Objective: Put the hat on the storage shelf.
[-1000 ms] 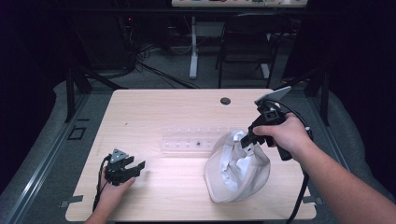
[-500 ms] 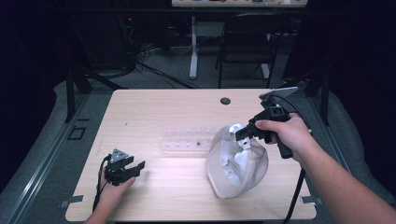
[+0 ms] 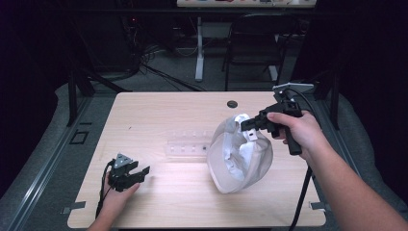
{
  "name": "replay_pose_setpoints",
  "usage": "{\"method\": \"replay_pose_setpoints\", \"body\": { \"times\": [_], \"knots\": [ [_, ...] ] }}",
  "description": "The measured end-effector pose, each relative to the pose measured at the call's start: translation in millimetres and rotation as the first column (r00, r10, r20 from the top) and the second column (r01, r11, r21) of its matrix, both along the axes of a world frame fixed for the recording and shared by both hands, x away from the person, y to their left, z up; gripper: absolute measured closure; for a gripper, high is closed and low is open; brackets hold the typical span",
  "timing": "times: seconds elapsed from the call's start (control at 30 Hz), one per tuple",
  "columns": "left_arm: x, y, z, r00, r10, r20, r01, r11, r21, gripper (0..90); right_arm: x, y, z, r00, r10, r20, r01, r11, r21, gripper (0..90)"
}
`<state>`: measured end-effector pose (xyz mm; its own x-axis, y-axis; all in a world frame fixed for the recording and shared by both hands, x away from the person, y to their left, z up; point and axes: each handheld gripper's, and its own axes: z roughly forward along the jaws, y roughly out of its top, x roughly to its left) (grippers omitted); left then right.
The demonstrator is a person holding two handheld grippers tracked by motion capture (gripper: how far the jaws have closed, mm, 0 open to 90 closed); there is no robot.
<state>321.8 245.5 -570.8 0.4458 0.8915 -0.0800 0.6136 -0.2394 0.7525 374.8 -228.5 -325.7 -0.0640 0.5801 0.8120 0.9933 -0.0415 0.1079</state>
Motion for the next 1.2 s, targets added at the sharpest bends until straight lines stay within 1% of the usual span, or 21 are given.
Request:
{"method": "replay_pose_setpoints", "body": {
  "times": [0.1, 0.13, 0.17, 0.2, 0.33, 0.53, 0.57, 0.6, 0.63, 0.67, 0.7, 0.73, 0.8, 0.83, 0.9, 0.93, 1.0, 1.07, 1.13, 1.17, 1.2],
  "knots": [
    [0.2, 0.2, 0.1, 1.0000, 0.001, 0.004, -0.001, 1.0000, -0.001, 42.2, 7.0, -2.8, 7.2, 0.9994, -0.029, 0.017, 0.029, 0.999, 0.018, 82.1],
    [0.0, 0.3, 0.5, 1.0000, 0.001, 0.005, -0.001, 1.0000, 0.001, 42.2, 7.0, -2.8, 7.2, 0.9994, -0.029, 0.017, 0.029, 0.999, 0.018, 82.1],
    [0.0, 0.3, 0.8, 1.0000, 0.004, 0.006, -0.004, 1.0000, 0.000, 41.8, 8.6, -2.7, 8.8, 0.9988, -0.044, 0.020, 0.044, 0.999, 0.018, 82.1],
    [-0.1, 0.4, 1.1, 1.0000, 0.006, 0.005, -0.006, 1.0000, -0.003, 41.4, 13.3, -3.6, 11.5, 0.9980, -0.056, 0.029, 0.055, 0.998, 0.023, 82.1],
    [-0.3, 0.0, 1.5, 0.9999, 0.010, 0.006, -0.010, 0.9999, -0.003, 41.3, 19.1, -3.6, 13.5, 0.9964, -0.077, 0.036, 0.076, 0.996, 0.038, 82.1],
    [0.0, -0.3, 0.8, 1.0000, 0.004, -0.002, -0.004, 1.0000, 0.000, 41.3, 32.4, -0.3, 18.0, 0.9920, -0.118, 0.046, 0.116, 0.992, 0.039, 82.1],
    [-0.2, -0.5, 0.9, 1.0000, 0.000, -0.003, 0.000, 1.0000, -0.001, 41.5, 36.6, 1.9, 18.4, 0.9897, -0.133, 0.054, 0.130, 0.990, 0.049, 82.1],
    [-0.3, -0.2, 1.9, 0.9998, -0.011, -0.016, 0.011, 0.9999, 0.001, 41.5, 36.6, 1.9, 18.4, 0.9897, -0.133, 0.054, 0.130, 0.990, 0.049, 82.1],
    [-0.2, -1.6, 0.4, 1.0000, -0.009, -0.001, 0.009, 0.9999, -0.009, 41.6, 38.5, 2.8, 18.3, 0.9888, -0.136, 0.061, 0.133, 0.990, 0.051, 82.1],
    [-0.3, -1.9, 0.5, 0.9999, -0.015, 0.001, 0.015, 0.9999, -0.003, 41.9, 40.7, 4.1, 18.5, 0.9869, -0.149, 0.063, 0.145, 0.988, 0.056, 82.1],
    [-0.6, -2.1, 0.8, 0.9998, -0.020, -0.002, 0.020, 0.9998, 0.000, 42.4, 42.3, 5.0, 19.0, 0.9867, -0.151, 0.060, 0.148, 0.987, 0.056, 82.1],
    [-0.7, -2.9, 0.8, 0.9998, -0.022, 0.001, 0.022, 0.9998, -0.002, 42.5, 43.5, 5.8, 18.6, 0.9856, -0.155, 0.068, 0.151, 0.987, 0.058, 82.1],
    [-1.1, -4.2, 0.9, 0.9996, -0.027, 0.007, 0.027, 0.9996, 0.004, 42.5, 48.2, 9.4, 19.8, 0.9820, -0.176, 0.068, 0.172, 0.983, 0.066, 82.1],
    [-1.2, -4.7, 1.0, 0.9995, -0.031, 0.009, 0.031, 0.9995, 0.006, 42.5, 48.2, 9.4, 19.8, 0.9820, -0.176, 0.068, 0.172, 0.983, 0.066, 82.1],
    [-1.5, -5.0, 1.9, 0.9992, -0.040, 0.003, 0.040, 0.9991, 0.011, 42.5, 53.8, 12.0, 20.0, 0.9790, -0.193, 0.065, 0.188, 0.979, 0.078, 82.1],
    [-1.4, -5.6, 1.2, 0.9993, -0.035, 0.013, 0.035, 0.9994, 0.008, 42.5, 53.8, 12.0, 20.0, 0.9790, -0.193, 0.065, 0.188, 0.979, 0.078, 82.1],
    [-1.3, -5.1, 1.8, 0.9992, -0.039, 0.005, 0.039, 0.9992, 0.010, 42.5, 56.9, 14.3, 19.2, 0.9759, -0.208, 0.068, 0.202, 0.976, 0.081, 82.1],
    [-1.0, -5.3, 1.1, 0.9994, -0.033, 0.009, 0.033, 0.9994, 0.007, 42.6, 59.8, 15.8, 18.9, 0.9744, -0.216, 0.062, 0.211, 0.974, 0.077, 82.1],
    [-0.9, -5.5, 0.9, 0.9995, -0.031, 0.010, 0.031, 0.9995, 0.003, 42.6, 64.6, 18.3, 17.3, 0.9681, -0.242, 0.064, 0.236, 0.968, 0.087, 82.1],
    [-0.9, -5.4, 1.0, 0.9994, -0.033, 0.011, 0.033, 0.9994, 0.005, 42.6, 64.6, 18.3, 17.3, 0.9681, -0.242, 0.064, 0.236, 0.968, 0.087, 82.1],
    [-1.0, -5.3, 1.2, 0.9993, -0.035, 0.012, 0.035, 0.9994, 0.007, 42.6, 65.7, 19.2, 16.2, 0.9660, -0.249, 0.068, 0.243, 0.966, 0.090, 82.1]
  ]
}}
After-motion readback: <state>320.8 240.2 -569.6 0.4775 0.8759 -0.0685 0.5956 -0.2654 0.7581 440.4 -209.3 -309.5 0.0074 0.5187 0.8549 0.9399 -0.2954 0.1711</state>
